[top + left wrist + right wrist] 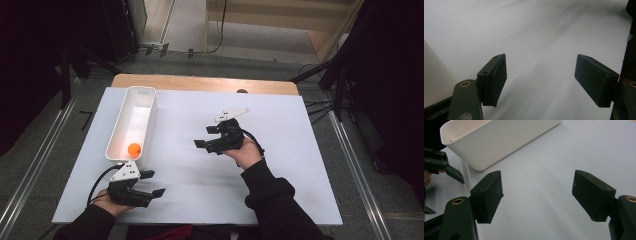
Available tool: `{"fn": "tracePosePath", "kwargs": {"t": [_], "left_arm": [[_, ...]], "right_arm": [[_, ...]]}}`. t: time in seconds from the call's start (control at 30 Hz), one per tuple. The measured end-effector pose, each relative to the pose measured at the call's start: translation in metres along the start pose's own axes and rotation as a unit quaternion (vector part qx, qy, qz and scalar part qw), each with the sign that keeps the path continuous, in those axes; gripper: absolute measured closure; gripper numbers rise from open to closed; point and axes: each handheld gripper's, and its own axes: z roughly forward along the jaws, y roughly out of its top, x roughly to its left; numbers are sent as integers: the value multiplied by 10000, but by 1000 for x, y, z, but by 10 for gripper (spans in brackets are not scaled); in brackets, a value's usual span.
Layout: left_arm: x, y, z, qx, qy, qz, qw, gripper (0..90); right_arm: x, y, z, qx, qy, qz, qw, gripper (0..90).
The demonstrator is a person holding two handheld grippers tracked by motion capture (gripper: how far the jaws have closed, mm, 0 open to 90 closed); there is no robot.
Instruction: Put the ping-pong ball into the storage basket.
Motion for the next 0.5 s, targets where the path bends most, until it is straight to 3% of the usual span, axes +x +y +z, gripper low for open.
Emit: {"fn": "tracePosePath", "kwargs": {"t": [0.5], "left_arm": [[0, -1, -2, -43, 12, -6, 10000, 264]], "right_arm": [[-1, -13, -9, 54, -89, -52, 9999, 234]]}}
